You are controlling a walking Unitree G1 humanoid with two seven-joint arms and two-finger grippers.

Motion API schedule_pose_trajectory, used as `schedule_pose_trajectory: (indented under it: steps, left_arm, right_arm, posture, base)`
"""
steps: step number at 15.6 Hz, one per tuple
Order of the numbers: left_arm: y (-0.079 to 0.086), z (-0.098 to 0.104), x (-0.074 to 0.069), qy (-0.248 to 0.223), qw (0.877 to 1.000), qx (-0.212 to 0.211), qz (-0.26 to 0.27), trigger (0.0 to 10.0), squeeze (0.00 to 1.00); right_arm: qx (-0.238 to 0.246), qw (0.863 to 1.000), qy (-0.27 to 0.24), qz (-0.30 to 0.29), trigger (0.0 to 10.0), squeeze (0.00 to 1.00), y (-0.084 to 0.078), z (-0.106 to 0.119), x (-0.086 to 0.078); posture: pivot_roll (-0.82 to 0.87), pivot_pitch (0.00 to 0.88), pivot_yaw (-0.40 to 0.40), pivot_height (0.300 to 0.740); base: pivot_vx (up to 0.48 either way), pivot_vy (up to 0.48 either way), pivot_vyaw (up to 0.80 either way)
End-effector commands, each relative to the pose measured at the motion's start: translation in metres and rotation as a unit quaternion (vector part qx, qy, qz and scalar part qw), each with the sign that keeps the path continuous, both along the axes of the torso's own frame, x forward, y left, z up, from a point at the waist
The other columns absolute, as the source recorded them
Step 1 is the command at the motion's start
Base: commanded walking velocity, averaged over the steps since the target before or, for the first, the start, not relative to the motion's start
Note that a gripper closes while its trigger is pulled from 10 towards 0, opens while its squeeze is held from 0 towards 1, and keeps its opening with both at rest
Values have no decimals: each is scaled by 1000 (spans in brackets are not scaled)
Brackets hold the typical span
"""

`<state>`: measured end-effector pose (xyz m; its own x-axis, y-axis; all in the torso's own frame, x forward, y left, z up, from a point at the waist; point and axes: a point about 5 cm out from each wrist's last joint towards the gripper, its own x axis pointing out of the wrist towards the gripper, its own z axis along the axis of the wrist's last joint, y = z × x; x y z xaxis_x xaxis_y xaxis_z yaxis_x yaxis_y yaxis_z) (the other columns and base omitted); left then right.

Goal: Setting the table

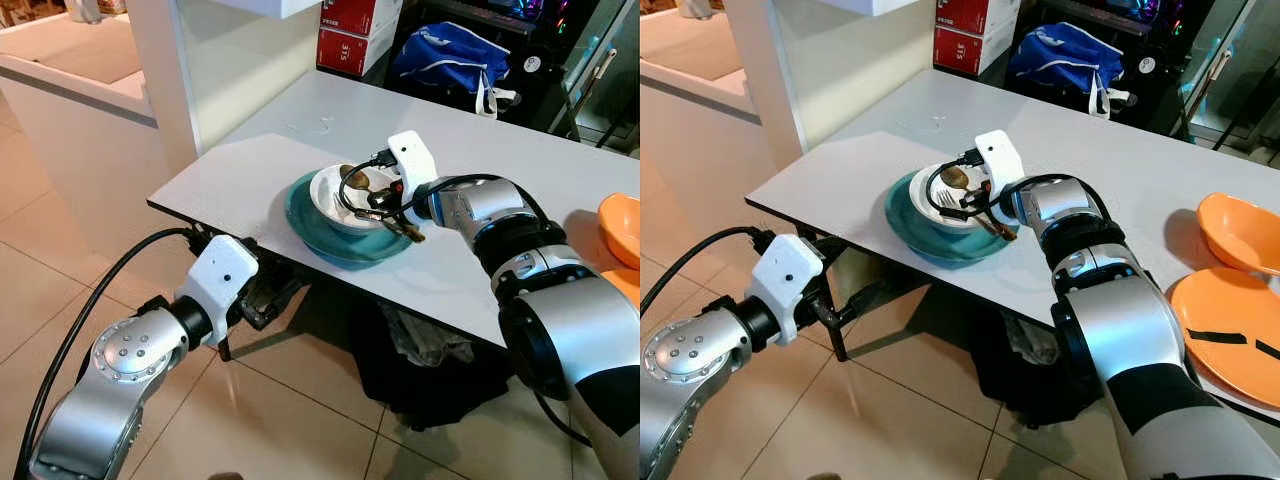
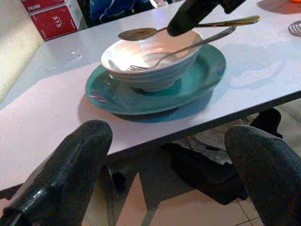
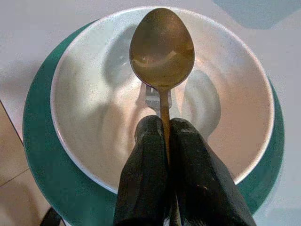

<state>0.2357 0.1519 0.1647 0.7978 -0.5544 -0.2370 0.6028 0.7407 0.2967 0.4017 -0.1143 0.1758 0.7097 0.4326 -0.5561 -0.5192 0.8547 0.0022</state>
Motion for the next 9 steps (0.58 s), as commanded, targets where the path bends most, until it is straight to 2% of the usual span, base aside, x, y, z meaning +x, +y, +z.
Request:
schedule_pose_trajectory:
  steps: [1, 2, 3, 5, 9]
  left_arm:
    - [-2, 3, -4, -1, 1000, 0, -10, 10000, 0]
    - [-2, 4, -4, -1, 1000, -1, -9, 10000, 0]
    - [-2, 4, -4, -1, 1000, -1, -8, 10000, 0]
    - [-2, 4, -4, 0, 1000, -1, -8, 10000, 0]
    - [-3, 5, -3, -1, 1000, 0, -6, 10000, 0]
  right_arm:
    - [4, 1000, -16, -5, 10000, 239, 1, 9, 4]
    - [5, 1000, -19, -7, 10000, 525, 1, 10, 4]
    - [6, 1000, -20, -7, 10000, 588, 2, 11, 4]
    - [9, 1000, -23, -10, 10000, 620, 1, 14, 5]
    - [11, 999, -33, -19, 10000, 588, -1, 17, 7]
  posture:
    - [105, 8, -101, 740]
    - [105, 8, -103, 740]
    - [105, 8, -103, 740]
    - [104, 7, -103, 740]
    - [107, 0, -106, 740]
  base:
    - [0, 0, 0]
    - [0, 0, 0]
    - [0, 0, 0]
    - [0, 0, 0]
    - [0, 0, 0]
